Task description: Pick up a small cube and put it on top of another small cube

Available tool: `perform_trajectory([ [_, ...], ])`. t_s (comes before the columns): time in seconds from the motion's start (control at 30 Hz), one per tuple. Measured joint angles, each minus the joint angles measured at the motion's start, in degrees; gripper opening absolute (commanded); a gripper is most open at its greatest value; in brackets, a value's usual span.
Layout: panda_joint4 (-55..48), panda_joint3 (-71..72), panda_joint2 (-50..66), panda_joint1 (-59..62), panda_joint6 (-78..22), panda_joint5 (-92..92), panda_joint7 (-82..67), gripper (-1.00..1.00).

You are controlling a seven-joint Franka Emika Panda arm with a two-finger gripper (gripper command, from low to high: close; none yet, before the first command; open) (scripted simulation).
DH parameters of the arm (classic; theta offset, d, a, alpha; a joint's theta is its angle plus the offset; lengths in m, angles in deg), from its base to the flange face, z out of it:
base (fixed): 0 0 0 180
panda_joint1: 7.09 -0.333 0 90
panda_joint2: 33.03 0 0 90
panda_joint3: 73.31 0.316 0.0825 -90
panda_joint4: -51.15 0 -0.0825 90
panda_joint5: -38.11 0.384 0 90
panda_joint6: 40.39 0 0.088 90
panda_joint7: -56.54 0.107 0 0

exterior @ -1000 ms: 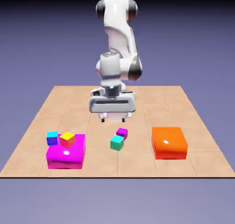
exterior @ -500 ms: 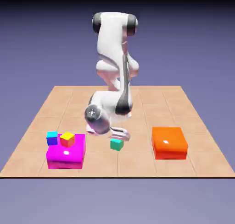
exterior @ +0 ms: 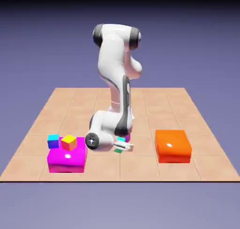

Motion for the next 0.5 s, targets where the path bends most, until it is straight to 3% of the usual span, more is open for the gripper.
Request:
perform_trajectory([
  [0.27, 12.8, 10.5, -13.1, 0.0, 0.0, -11.7, -1.4, -1.0],
  [0.4, 19.6, 10.6, -9.9, -0.3, 10.0, -11.5, -1.6, -1.0],
  [0.43, 19.7, 10.6, -9.8, -0.3, 10.2, -11.5, -1.6, 1.0],
  [0.5, 19.7, 10.6, -9.8, -0.3, 10.2, -11.6, -1.5, 1.0],
])
